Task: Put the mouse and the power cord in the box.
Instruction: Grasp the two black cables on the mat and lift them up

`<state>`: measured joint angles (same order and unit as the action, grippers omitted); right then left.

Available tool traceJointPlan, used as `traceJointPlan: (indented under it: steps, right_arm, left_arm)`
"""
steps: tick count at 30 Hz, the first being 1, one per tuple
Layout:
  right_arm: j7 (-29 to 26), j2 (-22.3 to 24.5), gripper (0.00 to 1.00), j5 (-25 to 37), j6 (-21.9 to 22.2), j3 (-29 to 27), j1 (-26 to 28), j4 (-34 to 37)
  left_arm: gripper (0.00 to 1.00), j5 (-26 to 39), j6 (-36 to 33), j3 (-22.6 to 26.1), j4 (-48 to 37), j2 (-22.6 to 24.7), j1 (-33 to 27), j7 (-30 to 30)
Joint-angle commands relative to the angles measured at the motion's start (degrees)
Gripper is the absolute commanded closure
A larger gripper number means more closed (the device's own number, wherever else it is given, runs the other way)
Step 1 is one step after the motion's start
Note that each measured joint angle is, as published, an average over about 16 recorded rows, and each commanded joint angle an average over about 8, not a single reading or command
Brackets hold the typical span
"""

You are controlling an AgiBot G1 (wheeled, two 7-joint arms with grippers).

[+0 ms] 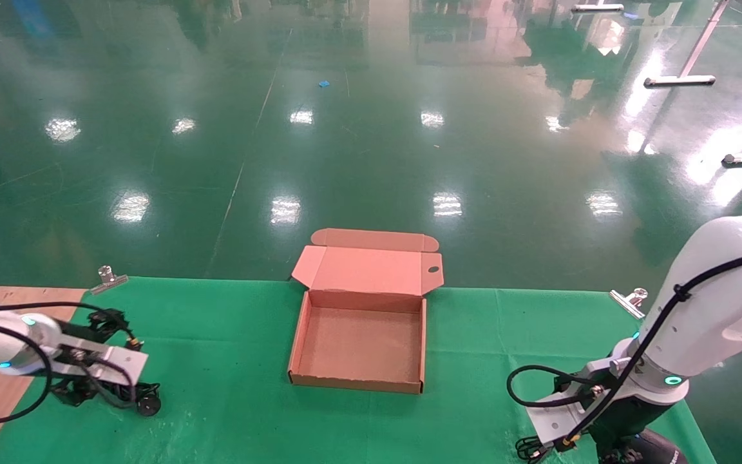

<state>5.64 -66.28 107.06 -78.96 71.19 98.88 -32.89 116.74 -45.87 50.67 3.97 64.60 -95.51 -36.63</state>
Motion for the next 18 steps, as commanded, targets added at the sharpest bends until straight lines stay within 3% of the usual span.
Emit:
traceJointPlan:
  steps: [1,18]
  right_arm:
    - [1.09,-0.76,0.0,-0.32,0.25,-0.12,0.02,1.8]
    - [5.42,-1.88,0.0,-1.76,0.77,-0.79,-0.04,8.94]
  left_arm:
    - [0.0,0.14,0.56,0.08,-1.04,-0.34,-0.1,-0.73]
    - [0.0,-1.9,3.8,-1.31,-3.41,1.43,2.92,-1.86]
